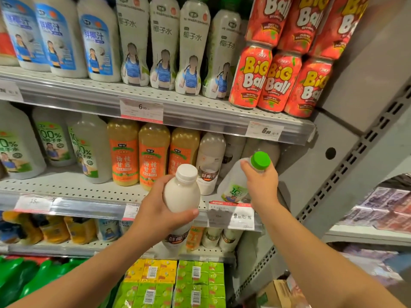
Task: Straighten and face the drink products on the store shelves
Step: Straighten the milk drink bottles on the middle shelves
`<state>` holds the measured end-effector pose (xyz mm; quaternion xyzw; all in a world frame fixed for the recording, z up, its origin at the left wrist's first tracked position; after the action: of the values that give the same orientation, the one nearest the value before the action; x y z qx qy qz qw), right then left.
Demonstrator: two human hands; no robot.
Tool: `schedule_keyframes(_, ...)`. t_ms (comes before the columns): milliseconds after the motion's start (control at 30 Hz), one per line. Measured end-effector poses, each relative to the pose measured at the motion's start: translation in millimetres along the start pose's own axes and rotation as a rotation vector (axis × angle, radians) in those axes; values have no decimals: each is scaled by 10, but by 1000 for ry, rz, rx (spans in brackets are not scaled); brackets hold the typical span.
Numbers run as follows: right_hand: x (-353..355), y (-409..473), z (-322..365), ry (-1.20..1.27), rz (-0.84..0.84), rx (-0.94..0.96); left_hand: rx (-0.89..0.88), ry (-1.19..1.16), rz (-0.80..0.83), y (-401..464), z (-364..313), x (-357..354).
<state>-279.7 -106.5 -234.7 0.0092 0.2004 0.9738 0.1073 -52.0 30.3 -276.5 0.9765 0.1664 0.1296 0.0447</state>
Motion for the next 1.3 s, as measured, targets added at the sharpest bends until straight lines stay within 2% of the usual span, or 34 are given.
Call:
schedule_keyframes(167,138,-167,119,93,-168,5,-62,-5,41,10,-105,16)
schedule_keyframes(433,643,-432,930,-5,-132,162,-184,16,178,185,-336,-229)
schedule_keyframes(533,846,-623,1045,-77,-126,149,-176,-18,192,308,-446,-440)
schedule_keyframes(733,1294,-953,1034,-251,-107,89,-146,-102,251,510,-600,-895)
schedule_keyframes(933,1745,-1173,901,-244,-93,52,-152,-134,269,690,-680,-1212)
schedule_keyframes(1133,1970,-1225,673,-218,-132,-9,-103,-88,210,864,-601,-1407)
schedule_keyframes(1300,2080,-1169,482,-216,-171,-74,8,-91,143,1050,-438,-1497)
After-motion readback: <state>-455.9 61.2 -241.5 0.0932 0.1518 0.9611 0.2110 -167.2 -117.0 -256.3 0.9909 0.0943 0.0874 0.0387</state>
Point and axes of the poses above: each hand's wrist, its own y-axis towards the middle knuckle, its own x-axis out of the back of the hand, z = x × y, the point moved 4 cm from there along y, towards the middle knuckle, and after that the axes turned 8 degrees about x, right-handed, at the moved point
